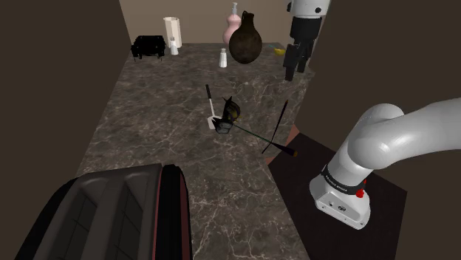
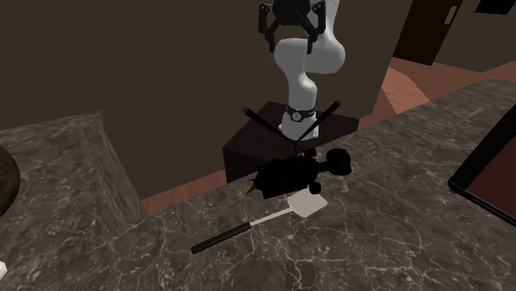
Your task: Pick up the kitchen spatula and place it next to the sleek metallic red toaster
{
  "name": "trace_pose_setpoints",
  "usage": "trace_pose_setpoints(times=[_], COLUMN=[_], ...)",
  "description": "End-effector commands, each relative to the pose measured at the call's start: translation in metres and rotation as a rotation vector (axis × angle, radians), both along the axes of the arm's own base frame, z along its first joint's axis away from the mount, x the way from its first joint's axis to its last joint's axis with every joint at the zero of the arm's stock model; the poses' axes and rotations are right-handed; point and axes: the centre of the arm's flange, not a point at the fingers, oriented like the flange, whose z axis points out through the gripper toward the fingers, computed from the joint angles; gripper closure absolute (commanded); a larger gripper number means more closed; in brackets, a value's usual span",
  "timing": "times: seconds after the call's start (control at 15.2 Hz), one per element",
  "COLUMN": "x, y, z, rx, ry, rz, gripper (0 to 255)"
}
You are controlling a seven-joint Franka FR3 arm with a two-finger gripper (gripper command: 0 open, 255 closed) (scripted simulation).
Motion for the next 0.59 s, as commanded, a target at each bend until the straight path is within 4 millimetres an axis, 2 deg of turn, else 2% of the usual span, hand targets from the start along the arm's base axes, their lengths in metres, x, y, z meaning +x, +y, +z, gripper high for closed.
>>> trace_pose_setpoints(times=[0.0,0.53], x=[0.000,0.057], y=[0.000,0.050], z=[0.000,-0.060], rx=[0.000,-0.038], ry=[0.000,-0.093], rz=[0.000,-0.188], gripper=[0,0])
